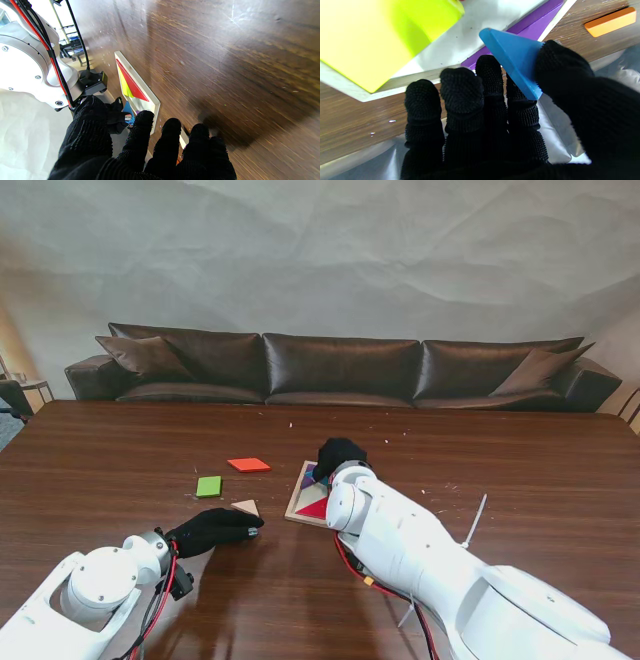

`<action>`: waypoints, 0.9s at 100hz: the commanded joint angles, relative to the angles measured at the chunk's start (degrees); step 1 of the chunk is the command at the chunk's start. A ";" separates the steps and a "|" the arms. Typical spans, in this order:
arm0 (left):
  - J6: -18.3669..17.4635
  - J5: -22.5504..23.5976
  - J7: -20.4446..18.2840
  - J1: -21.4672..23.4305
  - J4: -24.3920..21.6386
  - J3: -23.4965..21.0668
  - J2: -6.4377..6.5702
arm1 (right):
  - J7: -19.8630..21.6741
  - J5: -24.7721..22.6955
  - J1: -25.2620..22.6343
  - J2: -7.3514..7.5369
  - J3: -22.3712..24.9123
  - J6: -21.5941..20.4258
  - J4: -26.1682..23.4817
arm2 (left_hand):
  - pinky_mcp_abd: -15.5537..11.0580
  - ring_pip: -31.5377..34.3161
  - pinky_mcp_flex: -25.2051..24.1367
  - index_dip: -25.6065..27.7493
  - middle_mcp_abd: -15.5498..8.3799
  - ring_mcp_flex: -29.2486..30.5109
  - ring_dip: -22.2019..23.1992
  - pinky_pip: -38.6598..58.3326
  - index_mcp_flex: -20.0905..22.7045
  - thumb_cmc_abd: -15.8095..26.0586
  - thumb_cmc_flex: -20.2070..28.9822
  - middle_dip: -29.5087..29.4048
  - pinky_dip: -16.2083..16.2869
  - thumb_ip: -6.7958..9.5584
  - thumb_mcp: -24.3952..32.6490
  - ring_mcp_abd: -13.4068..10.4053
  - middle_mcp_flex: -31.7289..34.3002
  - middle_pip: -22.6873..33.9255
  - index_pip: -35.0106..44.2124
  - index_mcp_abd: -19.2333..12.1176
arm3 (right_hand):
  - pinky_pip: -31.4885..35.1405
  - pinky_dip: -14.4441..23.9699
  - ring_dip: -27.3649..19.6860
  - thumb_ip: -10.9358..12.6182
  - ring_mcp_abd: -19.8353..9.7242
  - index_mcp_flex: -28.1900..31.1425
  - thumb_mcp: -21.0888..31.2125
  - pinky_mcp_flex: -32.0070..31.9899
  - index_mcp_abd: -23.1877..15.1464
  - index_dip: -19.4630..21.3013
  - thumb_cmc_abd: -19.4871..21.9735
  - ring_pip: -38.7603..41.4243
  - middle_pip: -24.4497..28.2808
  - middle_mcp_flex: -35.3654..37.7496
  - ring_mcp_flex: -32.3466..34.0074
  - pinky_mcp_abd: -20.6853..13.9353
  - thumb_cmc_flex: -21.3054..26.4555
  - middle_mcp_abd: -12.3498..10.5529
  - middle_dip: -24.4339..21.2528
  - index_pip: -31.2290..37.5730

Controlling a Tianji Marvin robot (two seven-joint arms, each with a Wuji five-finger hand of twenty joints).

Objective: Assemble the tangram pieces into a square

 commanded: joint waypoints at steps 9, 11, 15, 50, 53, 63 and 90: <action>0.24 0.21 -1.39 0.92 1.16 0.02 0.06 | -0.12 0.60 -1.05 -0.39 0.56 2.47 -0.86 | 13.25 -0.52 1.16 -0.03 -0.09 0.72 0.47 -0.70 0.38 2.35 1.70 0.06 -1.08 1.78 -1.27 4.18 0.56 -0.06 0.00 -0.45 | 1.33 0.48 0.43 1.35 0.35 3.71 2.66 4.79 -0.67 -1.86 -1.12 1.26 0.64 1.34 1.20 1.51 -0.44 1.35 -0.75 3.89; 0.22 0.22 -1.39 0.96 1.15 -0.02 0.06 | -0.23 0.79 -1.07 -0.52 0.72 3.00 -0.84 | 13.21 -0.52 1.18 -0.03 -0.21 0.72 0.47 -0.70 0.36 2.41 1.65 0.05 -1.08 1.78 -1.29 4.14 0.55 -0.06 -0.01 -0.51 | 1.33 0.47 0.42 1.34 0.40 3.71 2.66 4.79 -0.69 -1.92 -1.13 1.25 0.64 1.35 1.21 1.52 -0.48 1.37 -0.74 3.91; 0.18 0.25 -1.39 1.02 1.13 -0.09 0.07 | -0.28 1.19 -1.08 -0.74 0.98 3.87 -0.78 | 13.19 -0.52 1.20 -0.03 -0.18 0.71 0.47 -0.69 0.41 2.43 1.68 0.05 -1.08 1.78 -1.27 4.14 0.51 -0.08 0.01 -0.47 | 1.33 0.46 0.39 1.37 0.46 3.74 2.73 4.80 -0.67 -2.03 -1.09 1.20 0.58 1.29 1.18 1.53 -0.57 1.35 -0.74 3.95; 0.36 0.24 -1.72 1.15 0.96 -0.21 0.14 | 0.61 2.83 -0.13 -2.81 1.33 5.42 2.93 | 13.18 -0.51 1.23 -0.04 -0.12 0.75 0.47 -0.69 0.36 2.48 1.66 0.05 -1.09 1.76 -1.31 4.07 0.50 -0.08 -0.01 -0.51 | 1.33 0.30 -0.01 1.86 -0.15 1.85 1.94 4.36 -1.29 -2.16 0.86 0.49 0.33 -0.83 1.22 1.01 -1.20 1.43 -0.46 3.35; 0.36 0.23 -1.73 1.16 0.96 -0.22 0.14 | 0.70 2.86 0.00 -3.07 1.28 5.27 3.53 | 13.20 -0.51 1.19 -0.03 -0.16 0.75 0.47 -0.71 0.39 2.50 1.66 0.06 -1.09 1.76 -1.30 4.10 0.54 -0.06 0.01 -0.53 | 1.38 0.30 -0.04 1.84 -0.31 1.73 1.88 4.28 -1.28 -1.99 0.79 0.45 0.42 -0.98 1.25 0.83 -1.14 1.44 -0.39 3.31; 0.49 0.28 -1.82 1.30 0.83 -0.34 0.17 | 0.82 2.99 0.29 -3.79 1.22 4.81 5.10 | 13.16 -0.49 1.22 -0.04 -0.22 0.76 0.48 -0.70 0.38 2.49 1.68 0.06 -1.09 1.76 -1.29 4.07 0.51 -0.07 0.00 -0.46 | 1.59 0.28 -0.23 1.70 -0.49 0.22 1.67 4.18 -0.99 -1.15 0.36 0.11 0.70 -2.46 1.26 0.60 -0.99 1.62 -0.24 2.60; 0.78 0.40 -1.94 1.61 0.50 -0.53 0.21 | 1.38 2.50 0.46 -3.80 0.84 4.82 5.92 | 13.24 -0.52 1.18 -0.05 -0.15 0.72 0.47 -0.70 0.34 2.48 1.67 0.07 -1.08 1.77 -1.29 4.04 0.61 -0.04 -0.02 -0.53 | 1.89 0.19 -0.66 1.26 -0.62 -4.63 1.00 3.29 0.16 1.48 -0.71 -0.73 2.35 -6.88 1.29 0.13 -1.44 2.60 -0.79 -0.45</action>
